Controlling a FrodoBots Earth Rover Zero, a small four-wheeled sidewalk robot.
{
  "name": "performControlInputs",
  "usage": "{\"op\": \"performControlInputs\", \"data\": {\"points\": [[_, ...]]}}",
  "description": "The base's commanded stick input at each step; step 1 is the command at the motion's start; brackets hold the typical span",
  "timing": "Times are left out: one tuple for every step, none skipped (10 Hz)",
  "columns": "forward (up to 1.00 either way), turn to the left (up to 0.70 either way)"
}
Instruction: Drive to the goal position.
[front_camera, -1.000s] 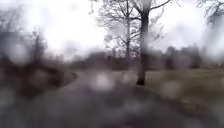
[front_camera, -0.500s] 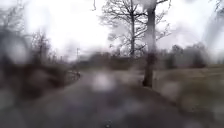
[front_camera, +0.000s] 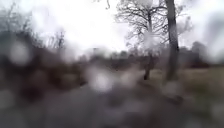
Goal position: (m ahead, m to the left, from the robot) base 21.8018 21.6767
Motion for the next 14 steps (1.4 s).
{"op": "performControlInputs", "data": {"points": [[1.0,0.0],[1.0,0.0],[1.0,0.0],[1.0,0.0],[1.0,0.0],[1.0,0.0],[1.0,0.0],[1.0,0.0],[1.0,0.0],[1.0,0.0],[1.0,0.0],[1.0,0.0],[1.0,0.0],[1.0,0.0]]}}
